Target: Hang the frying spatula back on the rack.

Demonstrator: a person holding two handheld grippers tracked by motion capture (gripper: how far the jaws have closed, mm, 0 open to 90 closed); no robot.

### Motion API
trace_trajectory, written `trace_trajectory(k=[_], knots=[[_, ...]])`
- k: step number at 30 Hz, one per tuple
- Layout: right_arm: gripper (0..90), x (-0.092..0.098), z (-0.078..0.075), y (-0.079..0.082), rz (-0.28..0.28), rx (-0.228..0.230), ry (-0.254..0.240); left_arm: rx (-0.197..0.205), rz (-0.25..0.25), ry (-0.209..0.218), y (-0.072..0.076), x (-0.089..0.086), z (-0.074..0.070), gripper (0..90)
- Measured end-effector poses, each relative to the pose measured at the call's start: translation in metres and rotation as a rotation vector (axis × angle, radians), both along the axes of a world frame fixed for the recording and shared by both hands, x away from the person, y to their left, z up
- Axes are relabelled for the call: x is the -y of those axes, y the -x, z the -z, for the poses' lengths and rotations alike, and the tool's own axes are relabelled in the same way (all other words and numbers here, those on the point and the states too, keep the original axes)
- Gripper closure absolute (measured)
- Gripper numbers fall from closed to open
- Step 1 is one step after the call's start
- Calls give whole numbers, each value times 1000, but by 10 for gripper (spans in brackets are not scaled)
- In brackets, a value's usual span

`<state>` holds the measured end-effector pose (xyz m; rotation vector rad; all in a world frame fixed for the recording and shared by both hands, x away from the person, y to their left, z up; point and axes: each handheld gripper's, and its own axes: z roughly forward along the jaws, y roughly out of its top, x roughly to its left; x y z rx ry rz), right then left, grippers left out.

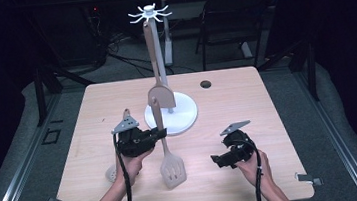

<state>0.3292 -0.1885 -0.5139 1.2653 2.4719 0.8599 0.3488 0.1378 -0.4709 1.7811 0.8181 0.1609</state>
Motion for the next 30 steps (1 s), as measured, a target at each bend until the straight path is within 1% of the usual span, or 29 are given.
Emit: trace_trajectory(k=[2, 4, 5, 6, 7, 8, 9, 10, 14, 17, 18, 19, 22, 25, 26, 27, 30], knots=[[109, 1, 0, 0, 1, -5, 12, 15, 7, -4, 1, 1, -2, 771], [107, 0, 0, 0, -12, -2, 4, 29, 17, -13, 1, 2, -5, 772], [107, 0, 0, 0, -16, 1, 21, 40, 21, -16, 2, 3, -6, 772], [106, 0, 0, 0, -16, 0, 9, 49, 23, -20, 2, 3, -7, 772], [106, 0, 0, 0, -12, 4, 12, 57, 29, -28, 3, 4, -9, 773], [106, 1, 0, -1, -10, 5, 13, 62, 32, -27, 3, 4, -10, 773], [106, 2, 0, -1, -9, 3, 4, 63, 37, -30, 3, 5, -12, 773], [107, 4, 0, -1, -11, 5, 14, 68, 42, -30, 4, 6, -14, 774], [107, 11, -2, -2, 8, 7, 6, 106, 52, -47, 6, 8, -23, 773], [108, 16, -3, -4, 19, 7, 1, 119, 55, -60, 5, 11, -30, 773], [108, 17, -3, -4, 25, 9, 5, 124, 58, -67, 4, 12, -32, 773], [108, 17, -3, -4, 31, 10, -3, 130, 61, -73, 4, 13, -35, 773], [110, 17, -2, -4, 26, 9, -1, 151, 64, -80, 0, 17, -44, 772], [111, 16, -1, -5, 17, 9, 5, 157, 66, -83, -6, 21, -51, 772], [111, 17, -2, -6, 14, 5, 22, 156, 63, -89, -8, 21, -54, 772], [111, 17, -1, -6, 16, 7, 12, 159, 60, -88, -11, 22, -56, 772], [112, 18, -1, -6, 18, 5, 10, 162, 60, -93, -18, 25, -65, 772]])
